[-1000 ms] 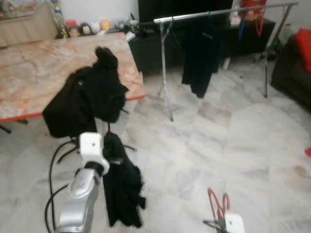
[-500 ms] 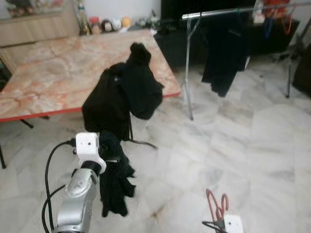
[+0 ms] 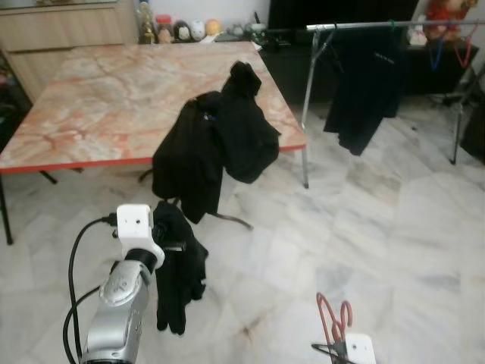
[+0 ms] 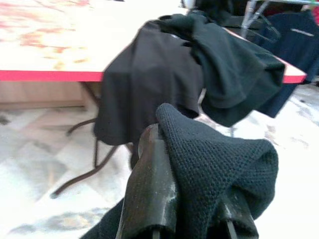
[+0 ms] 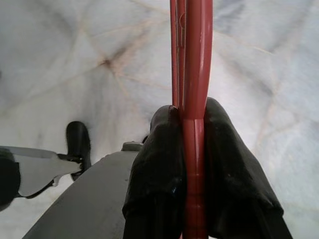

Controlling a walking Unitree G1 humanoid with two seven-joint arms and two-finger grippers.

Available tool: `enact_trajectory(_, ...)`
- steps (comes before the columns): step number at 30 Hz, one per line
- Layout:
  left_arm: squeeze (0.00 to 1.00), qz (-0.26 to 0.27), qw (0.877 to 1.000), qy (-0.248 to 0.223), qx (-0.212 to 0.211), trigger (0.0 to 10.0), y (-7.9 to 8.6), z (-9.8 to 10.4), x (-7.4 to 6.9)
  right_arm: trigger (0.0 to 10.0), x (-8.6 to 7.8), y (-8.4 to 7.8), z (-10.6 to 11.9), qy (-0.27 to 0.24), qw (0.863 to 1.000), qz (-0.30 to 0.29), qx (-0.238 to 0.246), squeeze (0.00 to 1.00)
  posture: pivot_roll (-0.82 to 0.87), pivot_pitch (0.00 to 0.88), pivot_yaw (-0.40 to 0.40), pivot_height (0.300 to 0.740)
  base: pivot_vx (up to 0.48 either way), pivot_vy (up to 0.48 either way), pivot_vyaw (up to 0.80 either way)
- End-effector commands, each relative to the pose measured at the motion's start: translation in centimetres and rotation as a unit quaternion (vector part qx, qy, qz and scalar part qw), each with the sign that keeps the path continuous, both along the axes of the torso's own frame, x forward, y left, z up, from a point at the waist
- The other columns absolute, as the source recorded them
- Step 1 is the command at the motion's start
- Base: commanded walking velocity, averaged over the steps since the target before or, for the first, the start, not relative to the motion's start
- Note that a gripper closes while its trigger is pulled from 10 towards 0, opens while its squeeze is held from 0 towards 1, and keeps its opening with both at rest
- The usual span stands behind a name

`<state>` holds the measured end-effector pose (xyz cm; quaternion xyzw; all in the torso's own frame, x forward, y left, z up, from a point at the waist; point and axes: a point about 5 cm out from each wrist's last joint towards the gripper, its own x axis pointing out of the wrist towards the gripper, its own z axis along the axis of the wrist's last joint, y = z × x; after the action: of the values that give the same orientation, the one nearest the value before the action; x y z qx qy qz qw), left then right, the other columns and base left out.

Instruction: Hang hanger

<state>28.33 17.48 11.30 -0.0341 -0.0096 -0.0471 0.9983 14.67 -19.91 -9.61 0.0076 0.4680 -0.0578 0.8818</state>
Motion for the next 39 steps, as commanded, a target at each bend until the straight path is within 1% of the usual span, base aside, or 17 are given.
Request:
enact_trajectory(1, 0.00, -0.008, 1.000, -0.024, 0.001, 10.0, -0.3, 1.1, 0.1, 10.0, 0.1, -0.3, 0.1, -0.005, 1.000, -0.003, -0.002, 0.00, -0.03, 0.000, -0.011, 0.740, 0.000, 0.000, 0.51)
enact_trajectory(4, 0.00, -0.008, 1.000, -0.027, 0.003, 10.0, -0.3, 1.2, 0.1, 10.0, 0.0, -0.3, 0.1, -0.005, 1.000, -0.004, -0.001, 0.00, -0.03, 0.000, -0.011, 0.740, 0.000, 0.000, 0.50)
enact_trajectory(7, 0.00, -0.010, 1.000, -0.028, 0.001, 10.0, -0.3, 1.2, 0.1, 10.0, 0.0, -0.1, 0.0, -0.006, 1.000, -0.007, 0.009, 0.00, -0.02, 0.000, -0.012, 0.740, 0.000, 0.000, 0.00)
enact_trajectory(14, 0.00, -0.017, 0.999, -0.044, 0.012, 10.0, -0.6, 1.9, 0.1, 10.0, -0.2, 0.1, -0.1, -0.004, 1.000, -0.005, 0.016, 0.00, -0.02, 0.000, -0.011, 0.740, 0.000, 0.000, 0.00)
enact_trajectory(20, 0.00, -0.018, 0.998, -0.053, 0.014, 10.0, -0.6, 2.2, 0.2, 10.0, -0.2, 0.2, -0.1, -0.005, 1.000, -0.006, 0.019, 0.00, -0.02, 0.000, -0.009, 0.740, 0.289, 0.000, 0.00)
enact_trajectory(24, 0.00, -0.022, 0.998, -0.054, 0.020, 10.0, -0.7, 2.3, 0.3, 10.0, -0.3, 0.5, -0.1, -0.001, 1.000, 0.014, 0.019, 0.00, -0.02, 0.000, -0.009, 0.740, 0.351, 0.000, 0.00)
enact_trajectory(32, 0.00, -0.018, 0.998, -0.063, 0.019, 10.0, -0.7, 2.8, 0.4, 10.0, -0.4, 0.5, -0.2, 0.003, 1.000, 0.019, 0.019, 0.00, -0.02, 0.000, -0.010, 0.740, 0.363, 0.000, 0.00)
enact_trajectory(35, 0.00, -0.015, 0.996, -0.090, 0.018, 10.0, -0.7, 4.3, 0.7, 10.0, -0.3, 0.5, -0.2, 0.002, 1.000, 0.017, 0.019, 0.00, -0.02, 0.000, -0.010, 0.740, 0.364, 0.000, 0.00)
enact_trajectory(37, 0.00, -0.015, 0.995, -0.095, 0.018, 10.0, -0.7, 4.6, 0.8, 10.0, -0.3, 0.5, -0.2, 0.002, 1.000, 0.016, 0.019, 0.00, -0.02, 0.000, -0.010, 0.740, 0.364, 0.000, 0.00)
enact_trajectory(39, 0.00, -0.015, 0.992, -0.129, 0.014, 10.0, -0.9, 6.6, 1.3, 10.0, -0.3, 0.5, -0.2, 0.002, 1.000, 0.016, 0.019, 0.00, -0.01, 0.000, -0.017, 0.740, 0.371, 0.000, 0.00)
